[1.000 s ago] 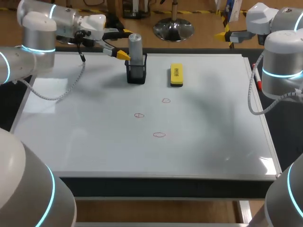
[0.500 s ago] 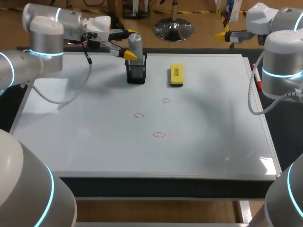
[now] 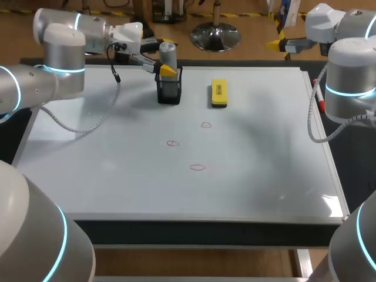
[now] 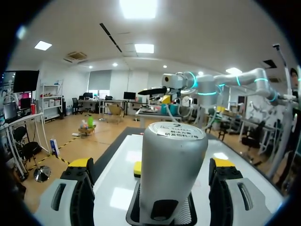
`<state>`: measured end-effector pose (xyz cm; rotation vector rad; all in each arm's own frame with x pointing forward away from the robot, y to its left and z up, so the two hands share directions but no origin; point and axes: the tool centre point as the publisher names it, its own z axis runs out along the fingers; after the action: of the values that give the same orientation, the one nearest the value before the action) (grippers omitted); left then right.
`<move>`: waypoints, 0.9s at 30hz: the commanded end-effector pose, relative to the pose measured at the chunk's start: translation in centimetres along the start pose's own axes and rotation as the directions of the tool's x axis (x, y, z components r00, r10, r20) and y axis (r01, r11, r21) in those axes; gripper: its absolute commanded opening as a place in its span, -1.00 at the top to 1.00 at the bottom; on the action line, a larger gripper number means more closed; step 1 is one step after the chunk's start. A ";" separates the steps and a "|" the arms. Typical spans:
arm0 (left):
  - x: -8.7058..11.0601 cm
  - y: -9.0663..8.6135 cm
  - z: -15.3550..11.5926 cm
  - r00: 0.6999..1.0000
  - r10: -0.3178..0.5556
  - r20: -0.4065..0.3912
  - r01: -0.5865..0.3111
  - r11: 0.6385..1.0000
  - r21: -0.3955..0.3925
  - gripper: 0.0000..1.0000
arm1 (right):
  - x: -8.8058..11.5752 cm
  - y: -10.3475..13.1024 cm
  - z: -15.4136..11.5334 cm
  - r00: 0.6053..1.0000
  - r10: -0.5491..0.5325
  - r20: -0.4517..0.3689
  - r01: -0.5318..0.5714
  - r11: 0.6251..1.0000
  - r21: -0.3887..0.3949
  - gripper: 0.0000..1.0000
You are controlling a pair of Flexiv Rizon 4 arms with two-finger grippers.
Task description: Pick up the inspection probe, press it on each red-marked spot on the whiteboard one by one, put down the probe, pick up the eraser, and wipe off all the red marks.
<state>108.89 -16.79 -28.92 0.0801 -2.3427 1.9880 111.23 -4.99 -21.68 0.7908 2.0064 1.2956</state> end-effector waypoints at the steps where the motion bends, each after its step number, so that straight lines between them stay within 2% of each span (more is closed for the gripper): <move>1: 0.4 -0.1 0.1 1.000 0.003 0.011 -0.003 1.000 -0.001 -1.00 | 0.0 0.0 0.0 1.000 0.000 -0.001 0.000 1.000 0.000 -1.00; 12: 0.5 0.0 -0.1 1.000 0.005 0.011 -0.005 1.000 -0.015 -1.00 | 0.0 0.0 0.0 1.000 0.000 -0.001 0.000 1.000 0.000 -1.00; 14: 0.5 0.0 -0.1 1.000 0.005 0.007 -0.005 1.000 -0.015 -0.80 | 0.0 0.0 0.0 1.000 0.000 -0.001 0.000 1.000 0.000 -1.00; 15: 0.6 0.0 0.0 1.000 0.005 0.006 -0.005 1.000 -0.013 -0.45 | 0.0 0.0 0.0 1.000 0.000 -0.001 0.000 1.000 0.000 -1.00; 16: 0.6 0.0 0.0 1.000 0.006 0.004 -0.006 1.000 -0.012 0.00 | 0.0 0.0 0.0 1.000 0.000 -0.001 0.000 1.000 0.000 -1.00; 18: 0.6 0.0 0.0 1.000 0.007 0.002 -0.007 1.000 -0.008 0.50 | 0.0 0.0 0.0 1.000 0.000 -0.001 0.000 1.000 0.000 -1.00; 19: 0.6 0.0 0.0 1.000 0.010 0.000 -0.010 1.000 -0.007 1.00 | 0.0 0.0 0.0 1.000 0.000 -0.001 0.000 1.000 0.000 -1.00; 27: 1.2 -0.8 -0.4 0.999 0.035 -0.006 -0.035 0.999 0.012 1.00 | 0.0 0.0 0.0 1.000 0.000 -0.001 0.000 1.000 0.000 -1.00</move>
<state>108.13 -16.75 -28.41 0.0347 -2.3371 2.0149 111.23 -4.98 -21.68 0.7908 2.0064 1.2956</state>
